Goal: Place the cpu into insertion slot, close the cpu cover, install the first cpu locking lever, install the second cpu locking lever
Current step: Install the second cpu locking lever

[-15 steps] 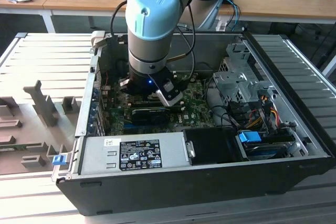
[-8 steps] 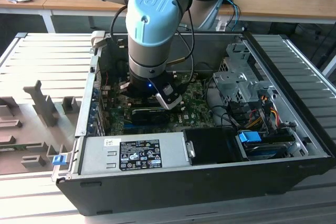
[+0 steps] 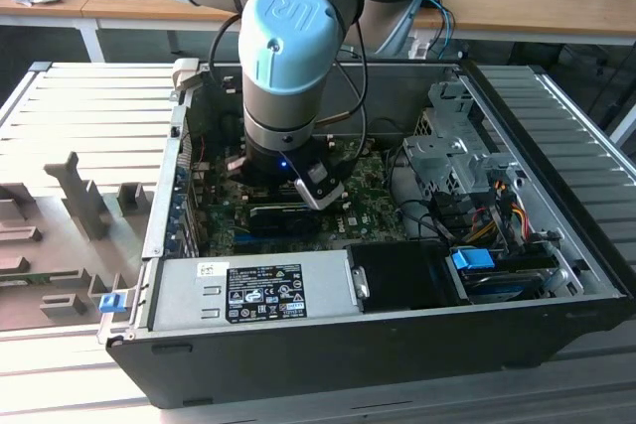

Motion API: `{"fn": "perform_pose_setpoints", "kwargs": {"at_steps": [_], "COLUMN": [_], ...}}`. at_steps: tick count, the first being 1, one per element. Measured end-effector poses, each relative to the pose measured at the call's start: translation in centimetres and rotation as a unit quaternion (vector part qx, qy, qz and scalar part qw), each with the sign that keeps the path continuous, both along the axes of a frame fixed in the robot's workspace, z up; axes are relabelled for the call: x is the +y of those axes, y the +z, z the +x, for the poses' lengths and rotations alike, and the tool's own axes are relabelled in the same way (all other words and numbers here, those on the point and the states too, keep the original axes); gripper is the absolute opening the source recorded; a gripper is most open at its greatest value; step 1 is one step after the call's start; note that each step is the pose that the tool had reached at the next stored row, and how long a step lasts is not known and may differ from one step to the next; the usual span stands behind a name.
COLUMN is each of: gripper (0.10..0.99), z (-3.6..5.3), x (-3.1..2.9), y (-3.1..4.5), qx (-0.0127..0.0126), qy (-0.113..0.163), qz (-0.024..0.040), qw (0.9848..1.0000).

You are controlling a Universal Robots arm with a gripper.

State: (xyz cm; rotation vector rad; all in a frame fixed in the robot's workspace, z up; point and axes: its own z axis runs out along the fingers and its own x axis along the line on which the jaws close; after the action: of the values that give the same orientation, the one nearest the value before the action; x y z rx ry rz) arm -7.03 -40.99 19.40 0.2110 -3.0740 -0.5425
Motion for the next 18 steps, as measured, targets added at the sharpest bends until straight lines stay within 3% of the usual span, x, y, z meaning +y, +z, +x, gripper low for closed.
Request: {"fn": "perform_pose_setpoints", "kwargs": {"at_steps": [7,8,10,18], "gripper": [0.106,0.106,0.106,0.106], "z": [-0.24,-0.27,-0.27,-0.27], "x": [-0.02,0.0,0.0,0.01], "y": [-0.05,1.29,2.47,3.54], "qx": [0.0002,0.0001,0.0001,0.0001], "qy": [0.0,0.0,0.0,0.0], "qz": [0.0016,0.0021,0.0021,0.0023], "qw": [1.0,1.0,1.0,1.0]}}
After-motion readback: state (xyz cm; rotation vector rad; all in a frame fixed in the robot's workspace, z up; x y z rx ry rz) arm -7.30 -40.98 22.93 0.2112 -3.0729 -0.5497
